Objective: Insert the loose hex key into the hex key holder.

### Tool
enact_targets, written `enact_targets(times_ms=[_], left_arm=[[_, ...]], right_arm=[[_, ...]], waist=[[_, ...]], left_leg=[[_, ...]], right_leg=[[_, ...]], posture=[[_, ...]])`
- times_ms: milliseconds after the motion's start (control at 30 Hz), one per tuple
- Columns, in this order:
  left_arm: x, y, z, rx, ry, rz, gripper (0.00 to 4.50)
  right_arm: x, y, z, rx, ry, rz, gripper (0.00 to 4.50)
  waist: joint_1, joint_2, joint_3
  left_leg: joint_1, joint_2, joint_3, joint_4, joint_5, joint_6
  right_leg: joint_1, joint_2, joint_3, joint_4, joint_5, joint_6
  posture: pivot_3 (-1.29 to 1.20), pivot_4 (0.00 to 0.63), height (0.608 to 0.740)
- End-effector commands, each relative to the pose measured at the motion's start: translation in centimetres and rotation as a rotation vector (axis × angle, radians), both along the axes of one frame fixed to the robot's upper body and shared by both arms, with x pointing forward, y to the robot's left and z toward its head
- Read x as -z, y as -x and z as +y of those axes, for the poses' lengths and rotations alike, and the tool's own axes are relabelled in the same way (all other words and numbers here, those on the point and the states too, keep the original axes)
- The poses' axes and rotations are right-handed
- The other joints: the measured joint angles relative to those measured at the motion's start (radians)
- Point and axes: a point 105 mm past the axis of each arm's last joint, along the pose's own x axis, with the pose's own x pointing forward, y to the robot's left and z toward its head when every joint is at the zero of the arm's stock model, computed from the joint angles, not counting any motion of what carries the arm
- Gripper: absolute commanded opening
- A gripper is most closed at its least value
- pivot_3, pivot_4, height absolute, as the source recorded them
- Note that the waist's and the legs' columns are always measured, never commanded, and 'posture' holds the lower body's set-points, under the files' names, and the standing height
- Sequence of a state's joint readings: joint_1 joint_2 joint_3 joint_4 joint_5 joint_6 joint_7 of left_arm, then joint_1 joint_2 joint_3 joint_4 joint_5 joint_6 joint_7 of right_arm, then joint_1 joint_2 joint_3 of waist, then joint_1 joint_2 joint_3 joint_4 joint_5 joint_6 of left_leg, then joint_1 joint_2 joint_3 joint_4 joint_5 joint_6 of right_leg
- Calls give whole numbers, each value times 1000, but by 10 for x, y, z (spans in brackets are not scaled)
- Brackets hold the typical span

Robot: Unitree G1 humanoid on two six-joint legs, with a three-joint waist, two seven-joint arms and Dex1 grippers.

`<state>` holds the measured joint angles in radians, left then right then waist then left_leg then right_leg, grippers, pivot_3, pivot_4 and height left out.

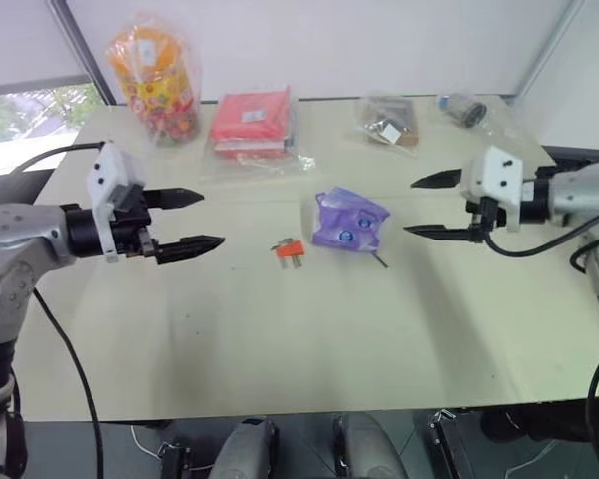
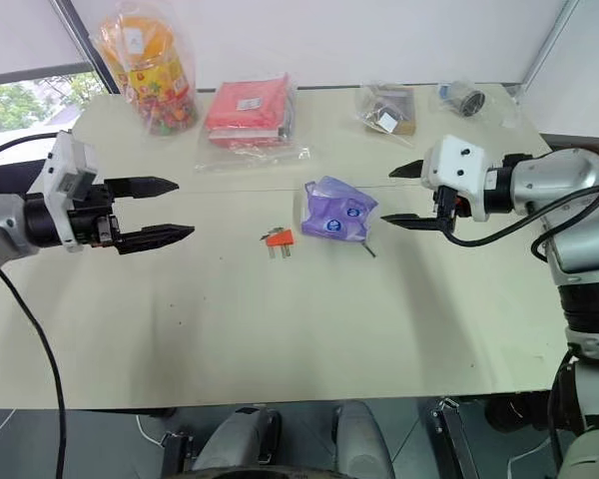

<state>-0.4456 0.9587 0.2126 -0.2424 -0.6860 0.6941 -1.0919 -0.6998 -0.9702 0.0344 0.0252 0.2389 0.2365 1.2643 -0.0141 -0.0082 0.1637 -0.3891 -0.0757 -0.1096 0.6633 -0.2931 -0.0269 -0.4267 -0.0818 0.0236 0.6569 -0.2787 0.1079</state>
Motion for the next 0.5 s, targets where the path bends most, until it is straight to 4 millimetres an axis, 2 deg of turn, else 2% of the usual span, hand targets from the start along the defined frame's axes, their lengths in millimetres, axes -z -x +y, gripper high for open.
enact_targets(times_ms=[33, 500], left_arm=[[-7, 0, 1, 10, -12, -24, 4436], [-13, -7, 0, -23, 24, -41, 4436]], right_arm=[[-17, 7, 8, -37, 14, -50, 3605], [-12, 1, 8, -10, 14, -61, 3605]], waist=[[1, 0, 0], [0, 0, 0]], left_leg=[[0, 0, 0, 0, 0, 0], [-1, 0, 0, 0, 0, -1]], right_leg=[[0, 0, 0, 0, 0, 0], [-1, 0, 0, 0, 0, 0]], posture=[[0, 150, 740], [0, 150, 740]])
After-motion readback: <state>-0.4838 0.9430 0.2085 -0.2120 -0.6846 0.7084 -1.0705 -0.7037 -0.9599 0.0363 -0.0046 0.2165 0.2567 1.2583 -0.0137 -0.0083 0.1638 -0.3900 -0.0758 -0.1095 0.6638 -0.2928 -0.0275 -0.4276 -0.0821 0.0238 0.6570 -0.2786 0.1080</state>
